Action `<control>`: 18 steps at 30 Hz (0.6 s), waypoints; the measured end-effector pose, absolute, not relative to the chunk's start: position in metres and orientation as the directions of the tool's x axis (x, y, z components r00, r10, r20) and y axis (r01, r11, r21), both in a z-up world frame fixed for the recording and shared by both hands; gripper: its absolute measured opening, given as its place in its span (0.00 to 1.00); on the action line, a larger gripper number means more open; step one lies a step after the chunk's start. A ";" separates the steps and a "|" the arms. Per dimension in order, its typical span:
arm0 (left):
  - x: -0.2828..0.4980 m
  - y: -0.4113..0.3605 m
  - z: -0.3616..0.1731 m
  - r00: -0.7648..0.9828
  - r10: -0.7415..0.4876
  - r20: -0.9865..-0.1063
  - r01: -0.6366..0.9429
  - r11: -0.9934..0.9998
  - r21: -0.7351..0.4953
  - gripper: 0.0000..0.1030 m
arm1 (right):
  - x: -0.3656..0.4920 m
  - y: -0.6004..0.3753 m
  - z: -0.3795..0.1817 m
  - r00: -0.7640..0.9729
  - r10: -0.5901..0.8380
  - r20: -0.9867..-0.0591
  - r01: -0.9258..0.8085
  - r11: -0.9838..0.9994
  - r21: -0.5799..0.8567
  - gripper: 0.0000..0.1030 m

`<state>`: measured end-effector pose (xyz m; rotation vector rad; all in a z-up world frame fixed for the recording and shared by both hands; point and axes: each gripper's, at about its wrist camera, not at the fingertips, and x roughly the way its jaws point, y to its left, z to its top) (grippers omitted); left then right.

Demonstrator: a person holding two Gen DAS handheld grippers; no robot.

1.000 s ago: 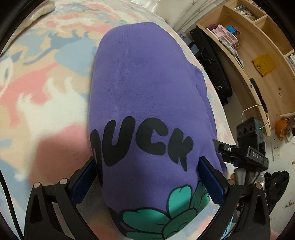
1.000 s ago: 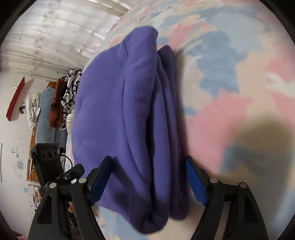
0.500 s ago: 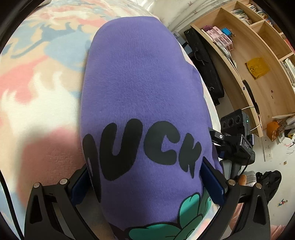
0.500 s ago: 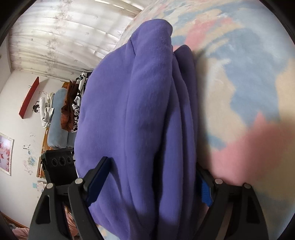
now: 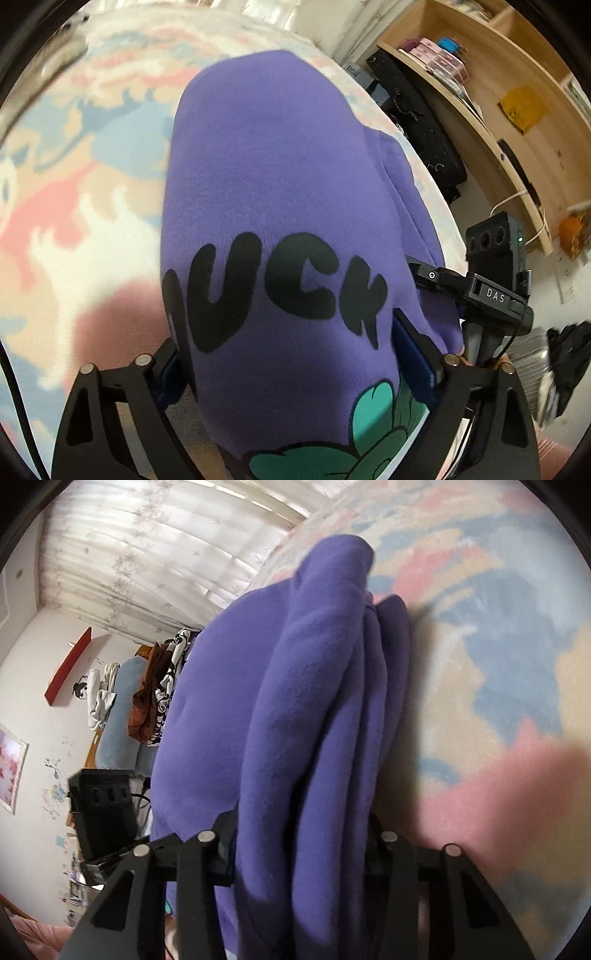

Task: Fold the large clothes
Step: 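Lift the folded hoodie with both grippers and carry it onto the clothes stack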

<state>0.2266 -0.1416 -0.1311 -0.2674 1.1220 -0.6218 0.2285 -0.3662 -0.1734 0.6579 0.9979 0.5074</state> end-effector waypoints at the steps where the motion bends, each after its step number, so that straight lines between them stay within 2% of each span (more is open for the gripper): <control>1: 0.225 -0.143 -0.125 0.296 -0.581 -0.758 0.339 0.806 -0.485 0.88 | 0.227 -0.365 -0.171 0.465 0.654 -0.598 -0.099 0.709 0.698 0.42; 7: 0.213 -0.134 -0.097 0.324 -0.576 -0.751 0.356 0.809 -0.467 0.87 | 0.208 -0.348 -0.152 0.499 0.645 -0.578 -0.145 0.721 0.678 0.41; 18: 0.150 -0.070 -0.048 0.402 -0.567 -0.719 0.363 0.820 -0.443 0.87 | 0.159 -0.302 -0.114 0.516 0.671 -0.532 -0.247 0.712 0.658 0.40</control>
